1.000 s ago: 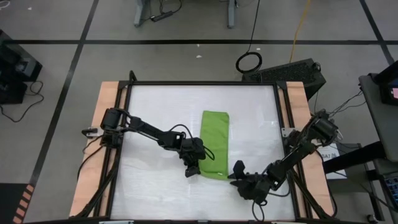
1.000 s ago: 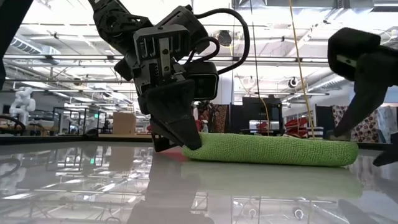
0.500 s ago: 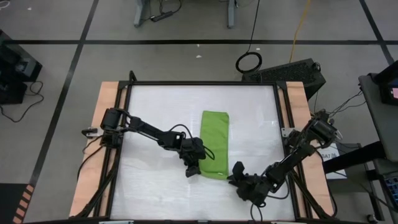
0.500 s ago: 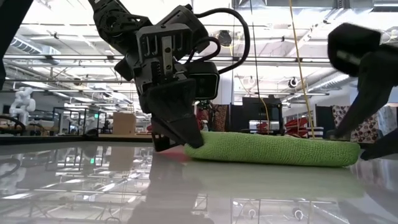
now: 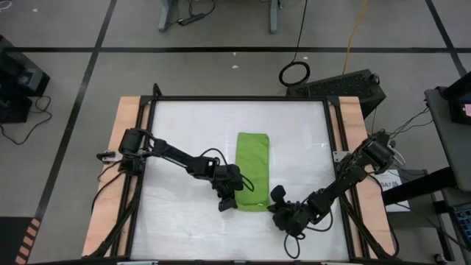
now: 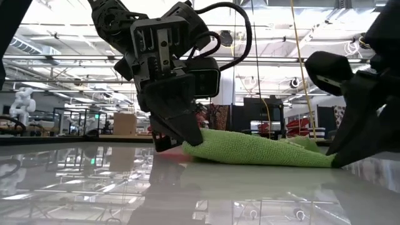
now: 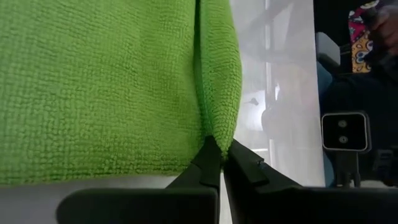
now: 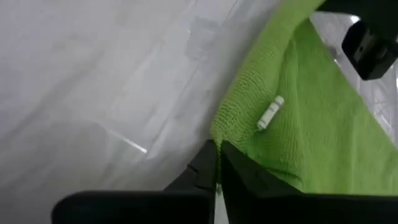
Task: Roll towel
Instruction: Roll the green microfiber cloth
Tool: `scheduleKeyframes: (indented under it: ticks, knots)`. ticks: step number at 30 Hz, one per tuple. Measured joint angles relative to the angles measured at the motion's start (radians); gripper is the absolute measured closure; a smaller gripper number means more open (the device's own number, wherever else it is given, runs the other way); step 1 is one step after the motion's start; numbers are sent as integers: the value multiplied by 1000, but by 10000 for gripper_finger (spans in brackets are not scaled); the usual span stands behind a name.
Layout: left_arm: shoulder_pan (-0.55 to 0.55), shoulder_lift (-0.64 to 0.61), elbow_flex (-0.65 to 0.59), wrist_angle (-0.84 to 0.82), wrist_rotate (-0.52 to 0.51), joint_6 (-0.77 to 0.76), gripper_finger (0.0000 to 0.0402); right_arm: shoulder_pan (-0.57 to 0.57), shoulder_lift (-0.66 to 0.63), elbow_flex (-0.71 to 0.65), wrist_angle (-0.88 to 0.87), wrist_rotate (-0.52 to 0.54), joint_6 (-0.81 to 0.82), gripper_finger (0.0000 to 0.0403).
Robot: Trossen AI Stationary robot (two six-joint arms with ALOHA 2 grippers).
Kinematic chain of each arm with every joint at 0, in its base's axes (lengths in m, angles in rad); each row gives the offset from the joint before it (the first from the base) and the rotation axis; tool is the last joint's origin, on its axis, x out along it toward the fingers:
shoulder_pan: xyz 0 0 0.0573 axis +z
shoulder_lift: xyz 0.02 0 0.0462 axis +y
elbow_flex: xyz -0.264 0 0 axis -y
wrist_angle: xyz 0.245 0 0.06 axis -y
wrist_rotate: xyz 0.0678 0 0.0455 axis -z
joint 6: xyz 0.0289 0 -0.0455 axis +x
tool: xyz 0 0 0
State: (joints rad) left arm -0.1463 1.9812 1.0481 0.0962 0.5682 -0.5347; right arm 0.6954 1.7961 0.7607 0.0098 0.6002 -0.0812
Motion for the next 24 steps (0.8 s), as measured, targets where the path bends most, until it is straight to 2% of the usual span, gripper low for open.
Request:
scheduleKeyframes:
  ticks: [6, 11, 16, 20, 24]
  knots:
    - [-20, 0, 0, -37, -1, 56, 392, -44, -97, 1, -43, -70, 128, 400]
    - [-33, -4, 0, -29, -12, 119, 365, -114, -194, 2, -82, -324, 261, 402]
    - [-55, -45, -1, -35, -101, 216, 330, -193, -220, 2, -80, -543, 398, 402]
    - [-81, -91, -1, -38, -181, 288, 304, -245, -204, -2, -51, -647, 451, 402]
    - [-113, -137, 0, -55, -278, 367, 280, -275, -184, -5, -25, -702, 467, 403]
